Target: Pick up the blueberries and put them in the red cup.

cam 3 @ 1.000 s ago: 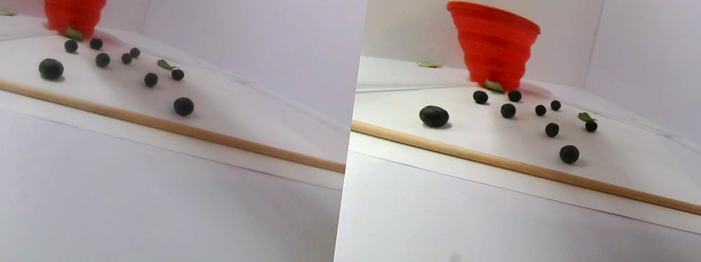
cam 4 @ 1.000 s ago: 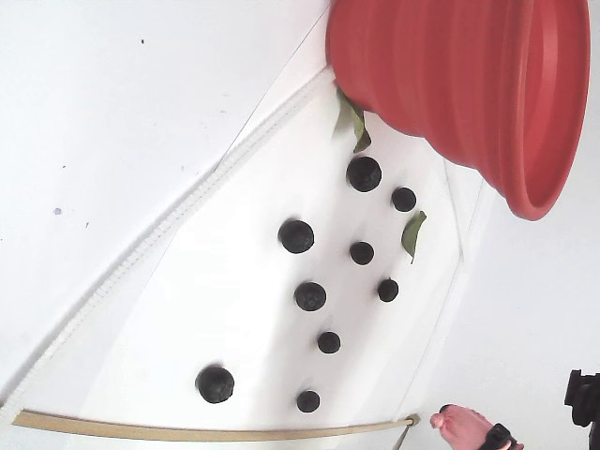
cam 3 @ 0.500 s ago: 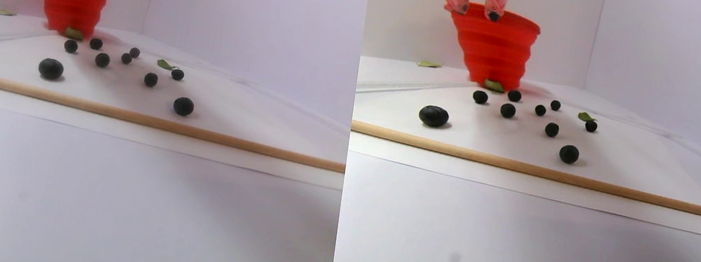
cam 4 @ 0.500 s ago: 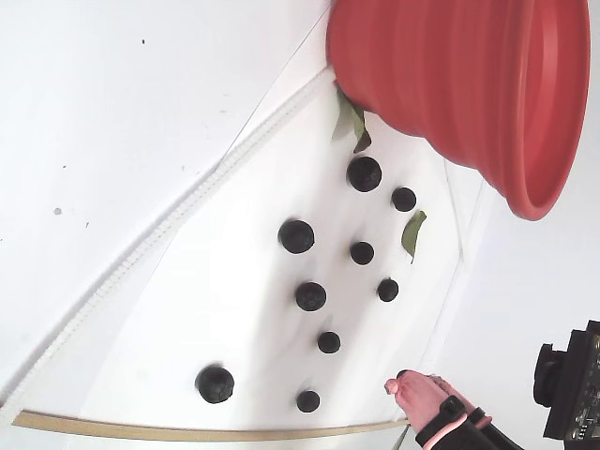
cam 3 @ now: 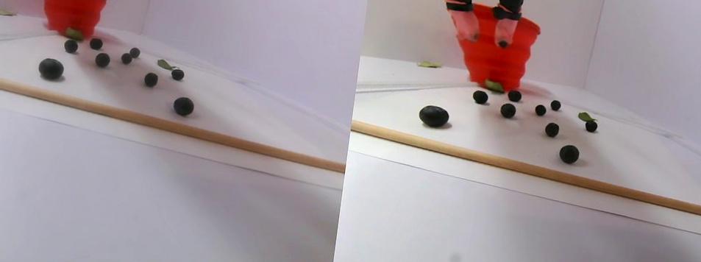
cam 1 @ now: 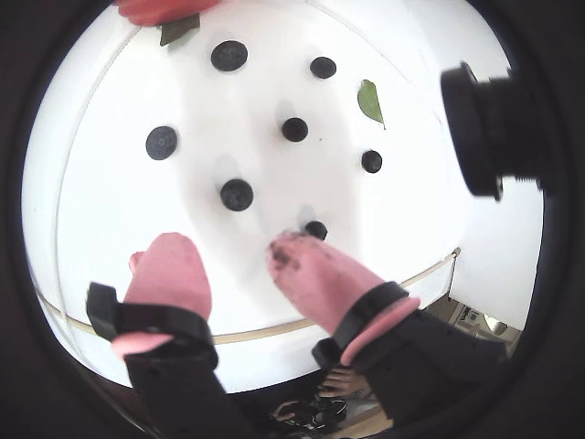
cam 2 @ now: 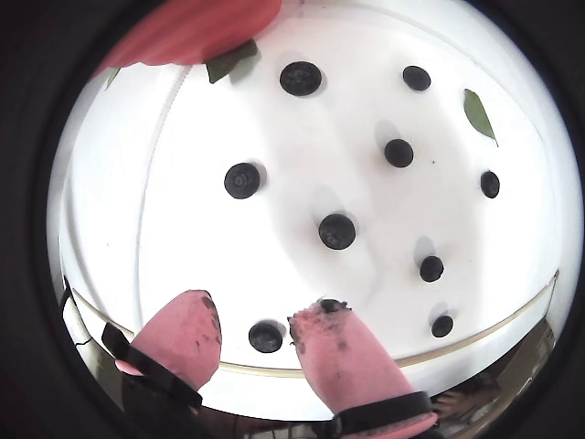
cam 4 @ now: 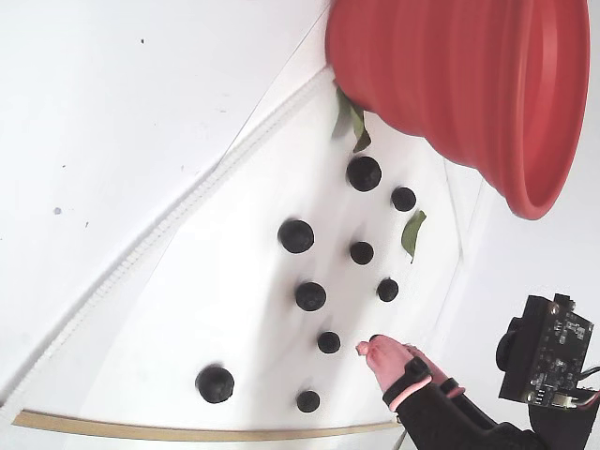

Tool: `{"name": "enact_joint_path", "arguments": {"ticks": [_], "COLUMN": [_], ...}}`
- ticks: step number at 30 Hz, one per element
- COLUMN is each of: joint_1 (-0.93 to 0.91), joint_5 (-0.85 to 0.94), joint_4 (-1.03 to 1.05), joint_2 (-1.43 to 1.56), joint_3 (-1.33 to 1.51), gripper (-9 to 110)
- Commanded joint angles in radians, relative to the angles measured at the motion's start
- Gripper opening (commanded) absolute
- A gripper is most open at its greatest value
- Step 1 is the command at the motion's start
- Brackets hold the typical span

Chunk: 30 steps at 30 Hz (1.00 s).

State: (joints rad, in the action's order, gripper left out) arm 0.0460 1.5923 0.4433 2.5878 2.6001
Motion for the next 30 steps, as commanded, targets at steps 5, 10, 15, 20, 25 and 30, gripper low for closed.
{"name": "enact_joint_path", "arguments": {"ticks": [5, 10, 15, 20, 25, 30], "joint_1": [-0.015, -0.011, -0.008, -0.002, 0.015, 0.032], "joint_5": [0.006, 0.002, 0.0, -0.008, -0.018, -0.021], "joint_4": [-0.101, -0.156, -0.212, -0.267, -0.325, -0.388], "joint_2": [-0.063, -0.118, -0.169, -0.215, -0.25, -0.31], "joint_3": [-0.009, -0.005, 0.002, 0.008, 0.012, 0.008], "gripper": [16, 17, 17, 18, 18, 18]}}
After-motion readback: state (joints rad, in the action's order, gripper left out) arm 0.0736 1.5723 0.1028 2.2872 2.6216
